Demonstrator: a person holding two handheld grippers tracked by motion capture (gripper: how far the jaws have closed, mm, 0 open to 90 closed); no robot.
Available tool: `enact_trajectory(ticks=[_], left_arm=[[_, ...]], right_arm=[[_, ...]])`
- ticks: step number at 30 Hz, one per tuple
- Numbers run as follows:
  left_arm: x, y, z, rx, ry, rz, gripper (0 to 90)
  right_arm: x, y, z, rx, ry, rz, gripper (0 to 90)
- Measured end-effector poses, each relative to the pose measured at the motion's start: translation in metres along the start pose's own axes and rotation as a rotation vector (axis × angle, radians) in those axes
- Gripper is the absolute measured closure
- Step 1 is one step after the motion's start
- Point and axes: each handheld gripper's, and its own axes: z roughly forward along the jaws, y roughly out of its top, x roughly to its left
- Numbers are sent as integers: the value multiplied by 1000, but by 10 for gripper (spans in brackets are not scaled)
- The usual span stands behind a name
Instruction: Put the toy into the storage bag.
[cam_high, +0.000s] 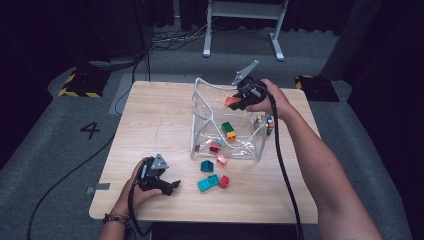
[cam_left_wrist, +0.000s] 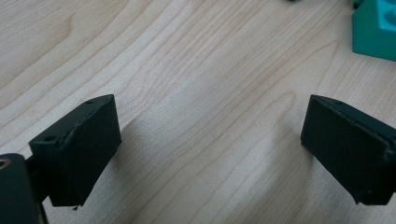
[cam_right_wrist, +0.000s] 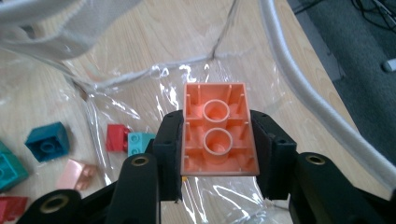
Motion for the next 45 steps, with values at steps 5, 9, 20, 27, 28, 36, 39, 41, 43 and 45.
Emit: enact_trajectory(ticks=[5, 9, 20, 27, 28, 36, 39, 41, 43, 45], left_arm=[[0, 0, 0, 1, -1, 0, 50], [0, 0, 0, 1, -1, 0, 50], [0, 0, 0, -2, 0, -3, 50], [0, 0, 0, -3, -1, -4, 50], [0, 0, 0, -3, -1, -4, 50], [0, 0, 0, -1, -3, -7, 50], [0, 0, 0, -3, -1, -4, 50], [0, 0, 0, 1, -5, -8, 50], [0, 0, 0, -2, -1, -3, 50], [0, 0, 0, -3, -1, -4, 50]], right_arm=[[4, 1, 3, 84, 17, -16, 592], [3, -6, 1, 148, 15, -36, 592], [-10, -31, -18, 193, -2, -19, 591], [-10, -38, -26, 174, -9, 9, 563], [-10, -39, -28, 155, -9, 18, 558], [-4, -46, -48, -6, 18, 70, 550], [2, -50, -58, -80, 21, 82, 532], [9, -54, -65, -147, 21, 84, 520], [14, -58, -70, -191, 19, 99, 507], [21, -63, -77, -254, 10, 111, 502]])
